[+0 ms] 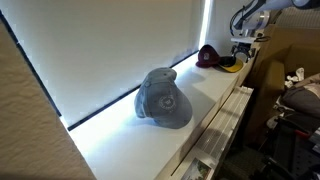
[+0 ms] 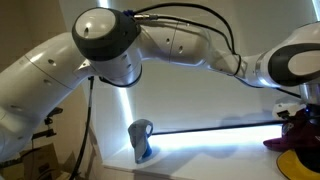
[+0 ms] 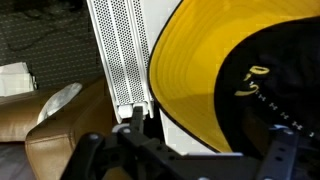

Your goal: Slide the black cap to the left on the windowsill

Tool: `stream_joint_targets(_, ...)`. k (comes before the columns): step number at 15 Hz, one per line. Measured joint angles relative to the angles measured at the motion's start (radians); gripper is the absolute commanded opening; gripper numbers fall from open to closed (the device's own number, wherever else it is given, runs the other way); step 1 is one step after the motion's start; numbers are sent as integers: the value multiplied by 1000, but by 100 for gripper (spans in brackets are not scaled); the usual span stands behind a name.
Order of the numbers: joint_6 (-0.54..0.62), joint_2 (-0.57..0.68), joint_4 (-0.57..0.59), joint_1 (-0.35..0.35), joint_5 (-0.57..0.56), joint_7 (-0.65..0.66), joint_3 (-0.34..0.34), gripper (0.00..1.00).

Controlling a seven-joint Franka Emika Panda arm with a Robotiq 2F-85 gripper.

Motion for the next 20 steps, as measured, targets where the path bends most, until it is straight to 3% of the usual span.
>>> stream_joint_targets(13, 84, 0, 0, 1, 42, -32, 22, 100)
stream_joint_targets(18, -121, -1, 4, -6, 9, -33, 38, 100)
stream_joint_targets(20, -134, -1, 4, -7, 8, -37, 45, 100)
